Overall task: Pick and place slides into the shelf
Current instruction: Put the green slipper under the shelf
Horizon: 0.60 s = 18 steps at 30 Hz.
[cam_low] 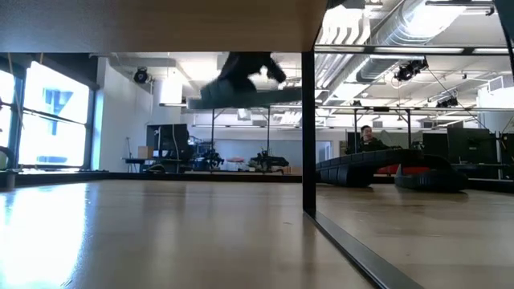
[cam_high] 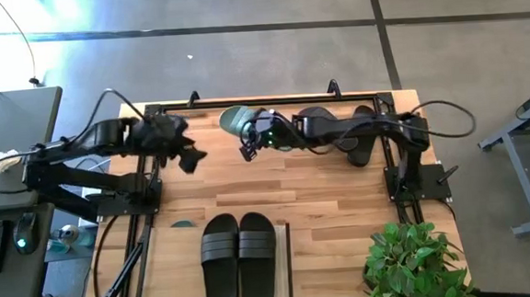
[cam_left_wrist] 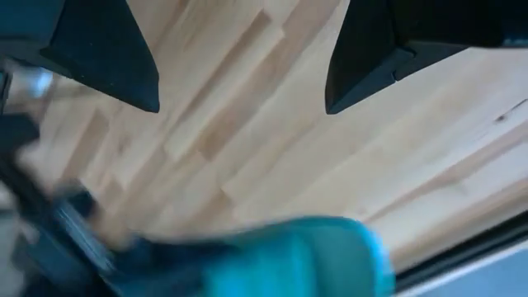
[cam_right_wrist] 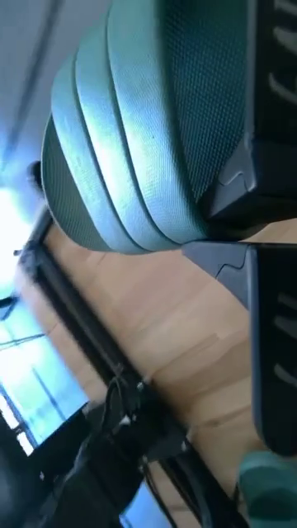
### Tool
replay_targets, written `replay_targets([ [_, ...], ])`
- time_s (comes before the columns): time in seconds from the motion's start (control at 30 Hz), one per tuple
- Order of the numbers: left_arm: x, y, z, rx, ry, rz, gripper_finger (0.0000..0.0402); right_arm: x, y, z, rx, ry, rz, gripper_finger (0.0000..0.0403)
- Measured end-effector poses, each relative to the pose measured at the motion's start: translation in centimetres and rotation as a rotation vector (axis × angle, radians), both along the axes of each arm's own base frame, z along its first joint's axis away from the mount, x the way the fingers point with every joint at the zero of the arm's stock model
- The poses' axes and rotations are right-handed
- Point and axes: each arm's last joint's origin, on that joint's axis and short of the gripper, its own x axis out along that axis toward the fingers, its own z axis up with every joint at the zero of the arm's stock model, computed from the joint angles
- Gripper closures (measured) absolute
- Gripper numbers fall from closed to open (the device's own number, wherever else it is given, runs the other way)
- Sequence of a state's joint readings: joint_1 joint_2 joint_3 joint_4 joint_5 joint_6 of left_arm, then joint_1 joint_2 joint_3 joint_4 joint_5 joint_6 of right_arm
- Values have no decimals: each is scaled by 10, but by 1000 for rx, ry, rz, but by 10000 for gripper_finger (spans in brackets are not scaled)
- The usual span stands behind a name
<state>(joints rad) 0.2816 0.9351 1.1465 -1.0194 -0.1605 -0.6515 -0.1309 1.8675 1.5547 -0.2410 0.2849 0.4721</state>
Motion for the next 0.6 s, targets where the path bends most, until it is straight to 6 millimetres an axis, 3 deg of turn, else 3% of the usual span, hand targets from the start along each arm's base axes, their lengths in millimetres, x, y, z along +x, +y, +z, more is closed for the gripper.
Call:
replay_targets([
  [0.3,-14,45,9,-135,-198,68,76,-21,44,48,-140,-70,85,403],
  [0.6,-19,85,1,-264,-285,-3,76,-22,57,53,-127,-105,162,403],
])
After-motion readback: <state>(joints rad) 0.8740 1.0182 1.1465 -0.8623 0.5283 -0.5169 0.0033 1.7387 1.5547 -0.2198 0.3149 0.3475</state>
